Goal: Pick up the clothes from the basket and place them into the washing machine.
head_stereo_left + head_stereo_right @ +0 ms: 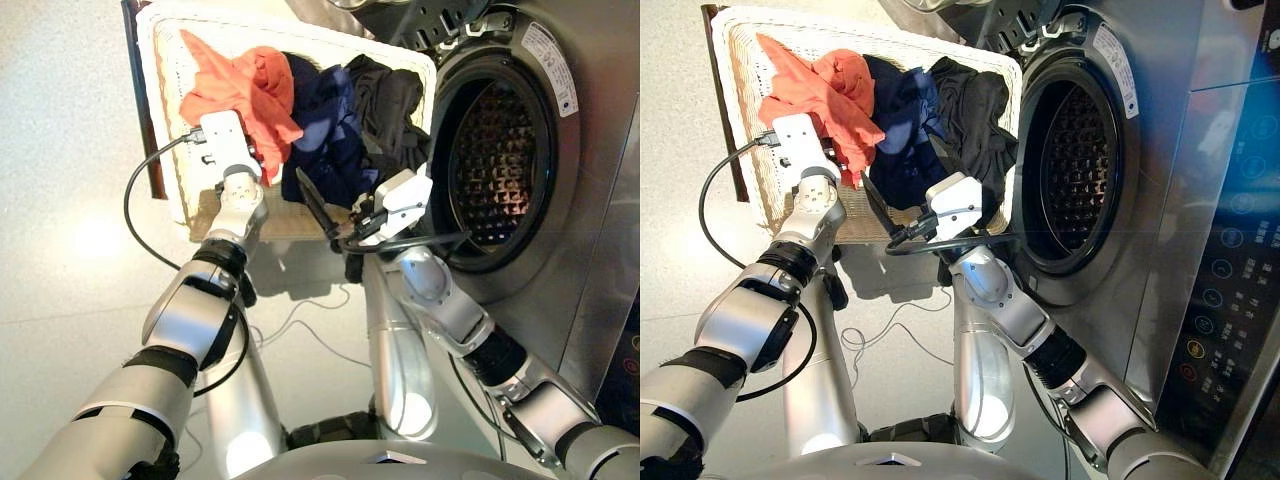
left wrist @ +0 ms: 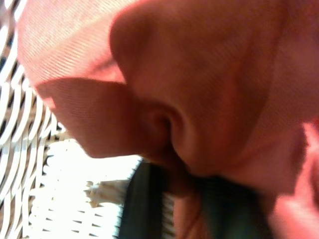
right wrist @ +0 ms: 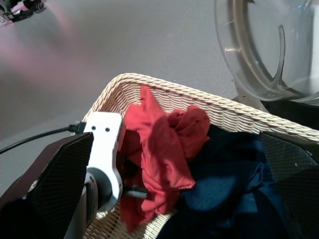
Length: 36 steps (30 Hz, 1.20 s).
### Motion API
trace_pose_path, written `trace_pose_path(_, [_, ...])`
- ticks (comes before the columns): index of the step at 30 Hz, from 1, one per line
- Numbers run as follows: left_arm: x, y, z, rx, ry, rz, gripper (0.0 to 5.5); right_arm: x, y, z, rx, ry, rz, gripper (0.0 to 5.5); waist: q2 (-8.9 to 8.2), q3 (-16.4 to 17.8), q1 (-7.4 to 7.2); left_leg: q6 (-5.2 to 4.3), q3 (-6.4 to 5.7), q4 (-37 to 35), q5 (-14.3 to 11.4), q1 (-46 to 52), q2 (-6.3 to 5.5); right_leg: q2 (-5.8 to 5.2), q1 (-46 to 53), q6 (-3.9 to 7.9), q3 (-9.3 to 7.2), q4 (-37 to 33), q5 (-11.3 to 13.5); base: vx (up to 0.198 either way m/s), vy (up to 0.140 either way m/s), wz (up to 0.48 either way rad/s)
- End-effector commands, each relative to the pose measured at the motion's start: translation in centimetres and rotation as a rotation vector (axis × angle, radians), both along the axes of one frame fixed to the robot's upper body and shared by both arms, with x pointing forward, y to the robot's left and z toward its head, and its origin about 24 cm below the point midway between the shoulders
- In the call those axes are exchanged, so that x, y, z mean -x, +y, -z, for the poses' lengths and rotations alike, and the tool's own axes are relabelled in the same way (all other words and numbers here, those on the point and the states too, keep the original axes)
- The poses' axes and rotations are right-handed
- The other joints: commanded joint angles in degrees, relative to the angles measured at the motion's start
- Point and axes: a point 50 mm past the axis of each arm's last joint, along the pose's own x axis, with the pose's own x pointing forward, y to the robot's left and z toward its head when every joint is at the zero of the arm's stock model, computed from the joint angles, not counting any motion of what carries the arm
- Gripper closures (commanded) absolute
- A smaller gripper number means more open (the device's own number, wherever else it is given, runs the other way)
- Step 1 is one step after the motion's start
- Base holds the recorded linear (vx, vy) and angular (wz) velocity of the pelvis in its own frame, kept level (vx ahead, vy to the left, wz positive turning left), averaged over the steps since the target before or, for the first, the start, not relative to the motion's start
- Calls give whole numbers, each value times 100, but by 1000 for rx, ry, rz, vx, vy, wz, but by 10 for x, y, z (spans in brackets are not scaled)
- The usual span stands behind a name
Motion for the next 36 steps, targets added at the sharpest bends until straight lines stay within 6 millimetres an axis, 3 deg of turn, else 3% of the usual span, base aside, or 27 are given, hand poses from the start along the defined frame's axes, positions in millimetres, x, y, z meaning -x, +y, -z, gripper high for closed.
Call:
trace_pose_path(1, [3,-17,-40,15,-210,56,550,20,-1,-28,-105,-135,-87,0,-96,-48,87,-13,-155,947,-925,41,-39,63,212,466,473,-779,421,0,0,0])
trace_pose_path(7, [24,-32,-41,1,-325,145,550,18,-5,-28,-99,-143,-63,0,2,-48,199,17,-114,744,-863,161,-133,11,339,481,472,-963,483,-15,5,9])
trace_pose_path(8, [30,-34,-42,7,-353,163,550,18,-5,-31,-95,-158,-52,0,23,-48,228,72,-78,659,-650,45,-188,-21,241,427,465,-1059,666,-93,25,20])
trace_pose_path(9, [30,-34,-41,7,-351,162,550,18,-5,-30,-95,-157,-52,0,22,-48,232,71,-77,666,-660,54,-184,-18,250,427,466,-1056,660,0,0,0])
trace_pose_path(10, [35,-34,-36,26,-354,166,550,18,-6,-29,-92,-154,-44,0,60,-48,275,32,-114,713,-845,185,-169,3,365,474,489,-974,481,0,0,0])
trace_pose_path(11, [41,-35,-38,49,-382,177,550,17,-8,-31,-86,-171,-28,0,73,-48,296,91,-69,652,-651,61,-211,-35,262,419,478,-1058,659,0,0,0])
trace_pose_path(12, [45,-35,-38,63,-400,186,550,16,-8,-32,-84,-173,-23,0,95,-48,320,96,-69,652,-654,60,-222,-42,262,417,482,-1053,652,-108,27,50])
trace_pose_path(19, [68,-28,-47,92,-508,206,550,15,-15,-35,-85,-194,15,0,175,-48,454,109,-47,490,-617,161,-280,-76,380,433,457,-1190,690,0,0,0])
trace_pose_path(26, [88,-21,-44,57,-558,236,550,3,-33,-27,-33,-195,166,0,306,-48,542,116,40,-342,-314,783,-418,-133,1020,523,373,-1965,976,0,0,0])
trace_pose_path(30, [99,-22,-50,46,-612,303,550,-8,-57,-26,64,-254,357,0,406,-48,578,158,-52,-537,-282,1163,-523,-154,1349,566,453,-2035,993,0,0,0])
trace_pose_path(31, [106,-26,-54,43,-637,378,550,-20,-75,-19,145,-235,478,0,461,-48,617,195,-73,-491,-321,1324,-571,-158,1505,550,516,-1956,934,0,0,0])
trace_pose_path(33, [112,-30,-58,32,-655,461,550,-35,-87,-11,329,-237,578,0,479,-48,668,217,-78,-438,-380,1510,-579,-159,1683,534,562,-1877,855,27,24,64])
trace_pose_path(36, [119,-44,-58,101,-647,606,550,-47,-88,-17,514,-290,631,0,489,-48,710,246,-80,-352,-466,1686,-560,-162,1838,503,610,-1753,748,0,0,0])
